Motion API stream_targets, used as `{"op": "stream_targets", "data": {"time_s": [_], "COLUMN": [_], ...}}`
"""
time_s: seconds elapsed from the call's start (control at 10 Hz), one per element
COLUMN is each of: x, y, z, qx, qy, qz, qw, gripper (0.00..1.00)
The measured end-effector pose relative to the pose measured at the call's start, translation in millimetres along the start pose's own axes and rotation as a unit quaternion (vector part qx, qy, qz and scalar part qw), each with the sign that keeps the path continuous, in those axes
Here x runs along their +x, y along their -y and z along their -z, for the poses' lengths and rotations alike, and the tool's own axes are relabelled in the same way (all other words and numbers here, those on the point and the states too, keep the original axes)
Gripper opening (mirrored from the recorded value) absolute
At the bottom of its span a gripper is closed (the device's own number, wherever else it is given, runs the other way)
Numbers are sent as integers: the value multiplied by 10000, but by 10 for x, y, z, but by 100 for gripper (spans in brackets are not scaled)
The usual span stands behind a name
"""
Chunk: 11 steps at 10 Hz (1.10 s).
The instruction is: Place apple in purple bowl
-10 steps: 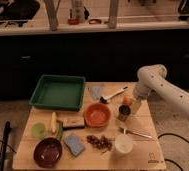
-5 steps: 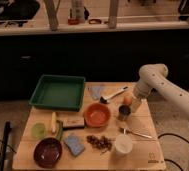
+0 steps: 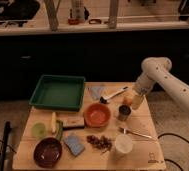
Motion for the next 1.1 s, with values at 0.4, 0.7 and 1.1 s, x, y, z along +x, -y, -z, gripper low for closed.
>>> {"op": "stream_targets", "data": {"time_s": [0.4,0.7,1.1], "x": [156,234,283], "y": [165,310,473], "z": [-166,-322,-585], "qx": [52,141,62], "qy": [-414,-445,-155], "qz": [1165,1622,1982], "qw": [9923,9856,9800], "gripper": [80,80,80]}}
